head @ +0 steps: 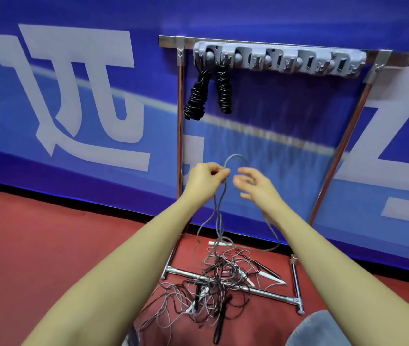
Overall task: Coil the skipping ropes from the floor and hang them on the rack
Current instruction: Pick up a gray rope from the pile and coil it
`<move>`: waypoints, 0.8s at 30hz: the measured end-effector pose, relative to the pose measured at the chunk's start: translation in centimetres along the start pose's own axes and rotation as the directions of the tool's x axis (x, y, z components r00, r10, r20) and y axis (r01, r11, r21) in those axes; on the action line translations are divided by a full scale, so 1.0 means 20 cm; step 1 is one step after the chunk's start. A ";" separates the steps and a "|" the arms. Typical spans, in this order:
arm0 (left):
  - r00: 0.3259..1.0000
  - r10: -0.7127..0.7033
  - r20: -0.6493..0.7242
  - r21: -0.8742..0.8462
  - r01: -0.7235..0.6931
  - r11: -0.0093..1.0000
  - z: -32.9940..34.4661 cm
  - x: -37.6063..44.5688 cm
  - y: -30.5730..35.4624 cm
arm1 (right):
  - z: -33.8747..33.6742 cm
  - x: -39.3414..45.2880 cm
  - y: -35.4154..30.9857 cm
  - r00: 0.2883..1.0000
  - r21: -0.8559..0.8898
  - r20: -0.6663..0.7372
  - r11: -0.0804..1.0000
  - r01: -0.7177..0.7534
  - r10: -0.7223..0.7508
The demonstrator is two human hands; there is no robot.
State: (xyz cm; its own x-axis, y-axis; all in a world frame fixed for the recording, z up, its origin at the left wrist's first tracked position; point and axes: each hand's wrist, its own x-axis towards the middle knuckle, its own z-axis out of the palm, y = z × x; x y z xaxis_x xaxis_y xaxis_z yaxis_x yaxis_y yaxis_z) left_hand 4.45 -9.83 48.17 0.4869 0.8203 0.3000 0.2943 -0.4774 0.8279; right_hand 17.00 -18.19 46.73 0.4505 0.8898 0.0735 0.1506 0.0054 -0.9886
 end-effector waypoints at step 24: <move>0.984 -0.016 0.177 0.052 0.007 0.999 0.07 -0.09 -0.08 | 0.03 0.01 -0.19 0.975 0.239 -0.192 0.958 0.158 -0.113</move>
State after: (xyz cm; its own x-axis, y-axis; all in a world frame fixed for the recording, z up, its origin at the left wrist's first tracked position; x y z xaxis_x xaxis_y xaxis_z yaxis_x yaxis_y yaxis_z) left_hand 4.23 -10.95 45.76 0.6197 0.7595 0.1980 0.3401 -0.4872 0.8043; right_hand 15.94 -17.73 50.32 0.5910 0.7793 0.2083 0.0050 0.2546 -0.9670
